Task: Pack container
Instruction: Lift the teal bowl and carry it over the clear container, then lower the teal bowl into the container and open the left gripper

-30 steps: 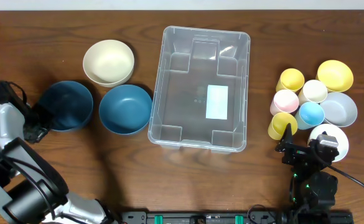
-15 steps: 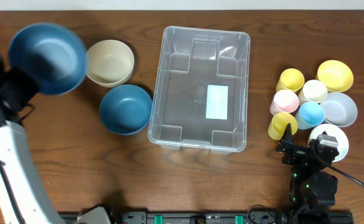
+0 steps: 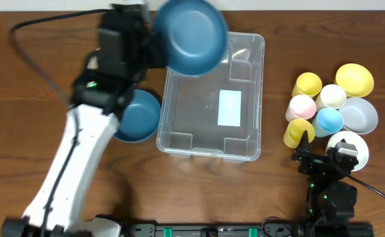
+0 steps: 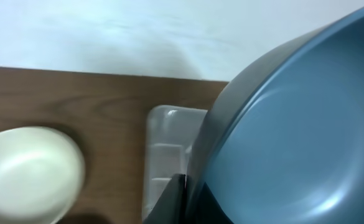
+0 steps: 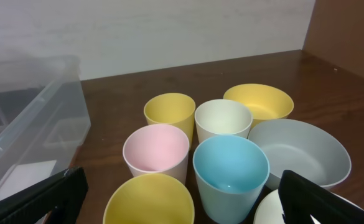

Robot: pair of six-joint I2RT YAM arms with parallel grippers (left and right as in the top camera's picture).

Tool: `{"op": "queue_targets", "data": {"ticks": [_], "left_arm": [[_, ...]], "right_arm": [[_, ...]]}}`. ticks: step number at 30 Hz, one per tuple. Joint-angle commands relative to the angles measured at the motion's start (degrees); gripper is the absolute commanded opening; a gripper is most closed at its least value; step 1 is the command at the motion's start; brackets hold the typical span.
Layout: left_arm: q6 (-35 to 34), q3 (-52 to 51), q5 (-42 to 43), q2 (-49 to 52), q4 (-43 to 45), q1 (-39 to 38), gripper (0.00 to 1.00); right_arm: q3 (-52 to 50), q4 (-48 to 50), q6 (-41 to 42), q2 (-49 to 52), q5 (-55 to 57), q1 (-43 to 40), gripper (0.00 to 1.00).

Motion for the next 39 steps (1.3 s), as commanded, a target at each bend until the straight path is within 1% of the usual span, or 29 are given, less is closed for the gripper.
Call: {"op": "queue_targets", "data": {"ticks": [1,7,12,17,21,23,26,27,28,31,34,36,39], "left_arm": [[1.2,0.6,-4.1,5.3,3.1,-3.7,0.06],[1.2,0.6,-5.5,15.1,8.0,-6.8,0.06],[1.5,0.6,-5.6,21.1,9.6,-7.7,0.06],[1.5,0.6,-8.9,24.3,9.8,-7.7,0.06],[1.9,0.6,-9.0,25.9,9.9,-7.7,0.06],[1.9,0.6,-9.0,26.2,9.9,-7.7,0.07],[1.9,0.6,-8.9,25.8,10.2,-7.8,0.36],[1.9,0.6,-8.9,25.6,10.3,-7.8,0.41],[1.9,0.6,-8.9,25.2,10.3,-7.8,0.43],[1.9,0.6,-8.9,22.6,10.1,-7.8,0.44],[1.9,0.6,-9.5,18.1,8.5,-7.6,0.44],[1.9,0.6,-12.2,14.2,5.6,-7.5,0.44],[1.4,0.6,-18.7,7.4,-1.9,-6.5,0.44]], "right_arm": [[-0.1,-0.1,-0.4,-0.1,0.4,-0.5,0.99],[-0.1,-0.1,-0.4,-0.1,0.4,-0.5,0.99],[-0.1,-0.1,-0.4,-0.1,0.4,-0.5,0.99],[-0.1,-0.1,-0.4,-0.1,0.4,-0.5,0.99],[-0.1,-0.1,-0.4,-0.1,0.4,-0.5,0.99],[-0.1,-0.1,-0.5,-0.1,0.4,-0.5,0.99],[-0.1,-0.1,-0.4,-0.1,0.4,-0.5,0.99],[-0.1,-0.1,-0.4,-0.1,0.4,-0.5,0.99],[-0.1,-0.1,-0.4,-0.1,0.4,-0.5,0.99],[-0.1,-0.1,-0.5,-0.1,0.4,-0.5,0.99],[-0.1,-0.1,-0.4,-0.1,0.4,-0.5,0.99],[-0.1,-0.1,-0.4,-0.1,0.4,-0.5,0.99],[-0.1,-0.1,-0.4,-0.1,0.4,-0.5,0.99]]}}
